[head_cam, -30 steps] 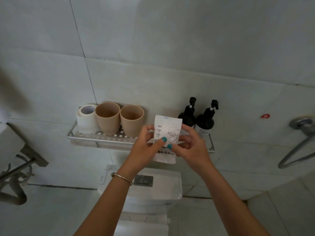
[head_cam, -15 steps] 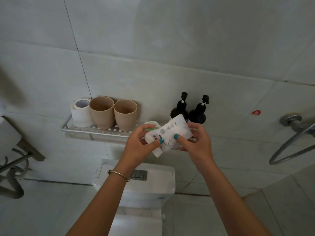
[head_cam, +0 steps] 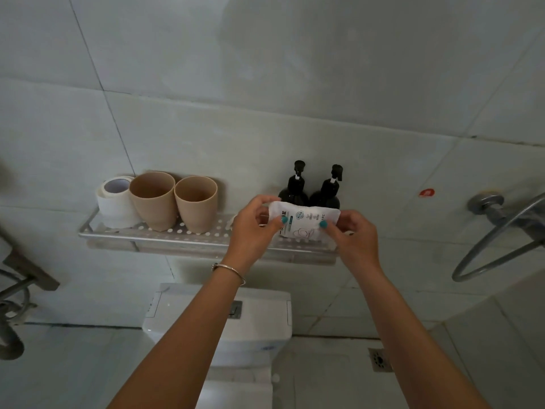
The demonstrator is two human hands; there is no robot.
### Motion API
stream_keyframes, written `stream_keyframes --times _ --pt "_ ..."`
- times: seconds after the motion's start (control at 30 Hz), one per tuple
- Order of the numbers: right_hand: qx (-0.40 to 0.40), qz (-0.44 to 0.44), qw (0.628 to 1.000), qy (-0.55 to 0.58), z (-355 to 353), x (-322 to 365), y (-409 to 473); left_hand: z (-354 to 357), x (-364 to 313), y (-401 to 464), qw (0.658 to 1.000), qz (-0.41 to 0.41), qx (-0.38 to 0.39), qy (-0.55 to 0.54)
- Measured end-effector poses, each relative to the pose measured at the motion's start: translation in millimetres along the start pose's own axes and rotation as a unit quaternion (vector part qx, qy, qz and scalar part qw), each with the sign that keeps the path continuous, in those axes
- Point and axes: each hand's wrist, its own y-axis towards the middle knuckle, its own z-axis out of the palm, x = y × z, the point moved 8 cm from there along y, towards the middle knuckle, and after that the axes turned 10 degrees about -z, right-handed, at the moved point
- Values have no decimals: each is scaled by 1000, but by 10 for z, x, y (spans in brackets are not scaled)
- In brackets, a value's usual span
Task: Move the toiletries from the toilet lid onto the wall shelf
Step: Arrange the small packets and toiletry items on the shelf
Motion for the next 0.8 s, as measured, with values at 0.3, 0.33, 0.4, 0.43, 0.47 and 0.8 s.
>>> stream_keyframes --times 0.3,0.33,0.4,0.43,0.47,0.8 --pt "11 15 995 -98 -103 -374 -6 77 244 85 978 -24 -43 201" --pt "16 -1 994 -111 -102 -354 -9 61 254 87 972 -27 -42 228" --pt "23 -21 992 -121 -96 -329 -10 31 293 92 969 -35 -37 243" --pt "23 -19 993 -113 -101 -343 -9 25 311 94 969 -39 -36 241" --pt "22 -11 995 -93 -106 -365 -9 20 324 97 970 -40 -36 237" --pt "20 6 1000 -8 -144 -442 18 47 289 84 968 -19 -41 247"
